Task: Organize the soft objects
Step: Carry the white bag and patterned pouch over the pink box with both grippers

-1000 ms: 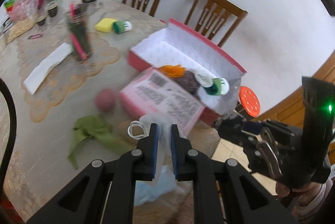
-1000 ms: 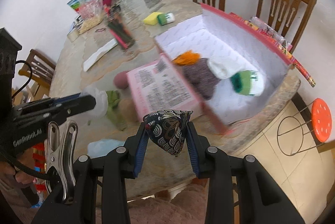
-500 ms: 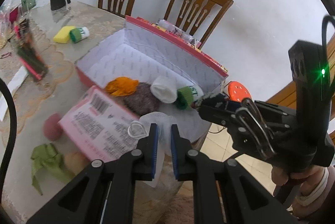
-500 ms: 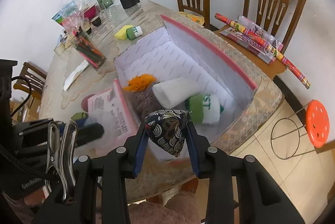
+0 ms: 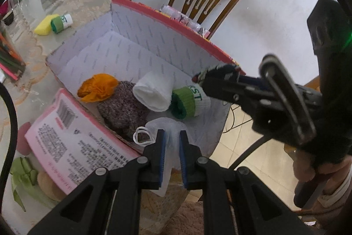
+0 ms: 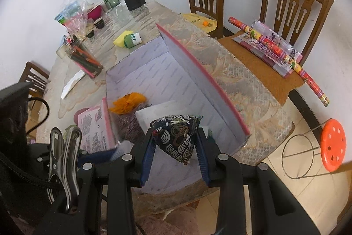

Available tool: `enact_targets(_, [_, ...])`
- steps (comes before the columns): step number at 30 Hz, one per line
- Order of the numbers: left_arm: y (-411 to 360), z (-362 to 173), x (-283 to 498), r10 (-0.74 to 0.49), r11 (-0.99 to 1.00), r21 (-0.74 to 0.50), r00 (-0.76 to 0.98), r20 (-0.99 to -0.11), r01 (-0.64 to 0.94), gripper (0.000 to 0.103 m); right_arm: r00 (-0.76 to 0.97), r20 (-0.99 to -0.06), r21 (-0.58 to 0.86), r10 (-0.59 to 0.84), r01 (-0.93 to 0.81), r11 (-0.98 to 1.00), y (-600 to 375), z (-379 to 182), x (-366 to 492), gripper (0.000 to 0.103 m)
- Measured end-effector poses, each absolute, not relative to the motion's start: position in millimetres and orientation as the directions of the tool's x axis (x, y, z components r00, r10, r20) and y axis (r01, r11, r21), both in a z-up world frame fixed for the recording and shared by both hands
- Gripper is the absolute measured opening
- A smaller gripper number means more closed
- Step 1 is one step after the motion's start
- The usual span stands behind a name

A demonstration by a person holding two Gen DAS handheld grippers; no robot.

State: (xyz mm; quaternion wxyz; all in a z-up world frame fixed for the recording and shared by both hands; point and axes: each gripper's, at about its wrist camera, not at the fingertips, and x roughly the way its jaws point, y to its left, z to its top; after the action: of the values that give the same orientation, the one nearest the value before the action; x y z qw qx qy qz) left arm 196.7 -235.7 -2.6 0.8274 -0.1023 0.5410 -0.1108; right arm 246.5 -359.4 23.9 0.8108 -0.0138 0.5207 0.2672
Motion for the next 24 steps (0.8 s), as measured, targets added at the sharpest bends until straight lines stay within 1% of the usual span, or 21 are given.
enact_targets(11, [-242,-19,205,-0.299,0.953,-0.294,0.351,-0.887,0.069,0.012,0.273,-0.861,0.280,0.430,-0.450,0.848,-356,6,265,0.036])
enact_targets(14, [-242,-21,207,-0.292,0.956,-0.288,0.345,-0.892,0.063,0.016,0.266,-0.861,0.288,0.432,-0.446,0.848,-355,2,269,0.036])
enact_targets(16, [-243,-22,208,-0.279,0.959,-0.276,0.342,-0.897,0.059,0.024,0.262,-0.862,0.291,0.433,-0.442,0.848,-355,-1,271,0.036])
enact_targets(24, [-248,-21,208,-0.266,0.963,-0.264,0.342,-0.901,0.053,0.034,0.258,-0.864,0.301,0.431,-0.422,0.855,-357,-5,275,0.037])
